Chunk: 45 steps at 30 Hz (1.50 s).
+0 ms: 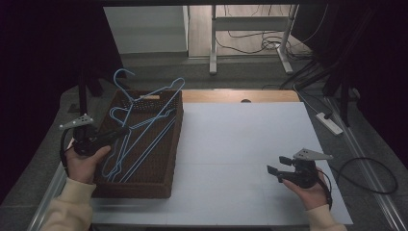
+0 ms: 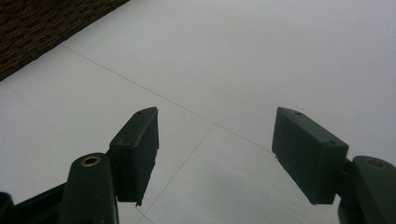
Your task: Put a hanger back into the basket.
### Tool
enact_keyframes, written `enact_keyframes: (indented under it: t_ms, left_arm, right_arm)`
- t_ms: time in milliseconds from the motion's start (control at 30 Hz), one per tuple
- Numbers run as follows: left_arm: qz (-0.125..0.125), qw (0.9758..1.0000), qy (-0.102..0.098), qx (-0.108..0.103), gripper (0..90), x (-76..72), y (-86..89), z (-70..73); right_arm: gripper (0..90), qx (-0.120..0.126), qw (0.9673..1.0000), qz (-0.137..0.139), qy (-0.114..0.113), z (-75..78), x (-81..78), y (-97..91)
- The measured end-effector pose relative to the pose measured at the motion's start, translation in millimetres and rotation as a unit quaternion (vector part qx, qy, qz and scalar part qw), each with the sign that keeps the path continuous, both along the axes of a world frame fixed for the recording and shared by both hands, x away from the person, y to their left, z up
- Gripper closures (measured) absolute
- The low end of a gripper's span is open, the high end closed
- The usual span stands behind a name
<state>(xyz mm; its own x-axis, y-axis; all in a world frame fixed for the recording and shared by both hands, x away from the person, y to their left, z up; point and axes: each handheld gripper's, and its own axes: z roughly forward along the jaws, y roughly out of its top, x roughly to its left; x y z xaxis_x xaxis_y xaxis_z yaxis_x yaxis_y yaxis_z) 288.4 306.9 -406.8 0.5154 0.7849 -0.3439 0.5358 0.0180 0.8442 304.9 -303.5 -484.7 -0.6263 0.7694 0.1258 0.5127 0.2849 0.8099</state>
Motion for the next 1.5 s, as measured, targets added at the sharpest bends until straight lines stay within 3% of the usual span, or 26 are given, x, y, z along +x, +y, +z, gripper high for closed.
enact_keyframes:
  t_ms: [300, 600, 833, 1100, 1333, 1400, 1500]
  left_arm:
    - [0.016, 0.9994, 0.018, 0.025, 85.8, 5.0, 6.8, -10.8]
    - [0.02, 0.9984, 0.039, 0.037, 85.8, 9.5, 8.6, -23.6]
    - [0.017, 0.9966, 0.055, 0.059, 85.8, 14.1, 4.5, -32.0]
    - [0.019, 0.9936, 0.082, 0.076, 85.7, 18.8, 0.0, -41.0]
    - [0.024, 0.9872, 0.124, 0.097, 85.4, 26.0, -2.0, -49.0]
    - [0.037, 0.9861, 0.124, 0.105, 84.5, 26.4, -1.6, -49.3]
    - [0.054, 0.9867, 0.105, 0.112, 72.3, 24.8, -1.5, -46.9]
  right_arm:
    - [32.0, -0.001, 1.0, 0.0, 0.0, -0.3, 0.2, 0.0]
    - [32.0, -0.002, 1.0, 0.001, 0.0, -0.4, 0.3, 0.1]
    - [32.0, 0.0, 1.0, -0.001, 0.0, -0.3, 0.4, -0.5]
    - [32.0, -0.001, 1.0, 0.0, -0.001, -0.4, 0.5, -0.2]
    - [32.0, -0.001, 1.0, 0.0, -0.001, -0.2, 0.2, 0.1]
    - [32.0, -0.001, 1.0, 0.0, -0.001, -0.1, 0.1, 0.0]
    - [32.0, -0.001, 1.0, 0.0, -0.001, 0.0, 0.0, -0.2]
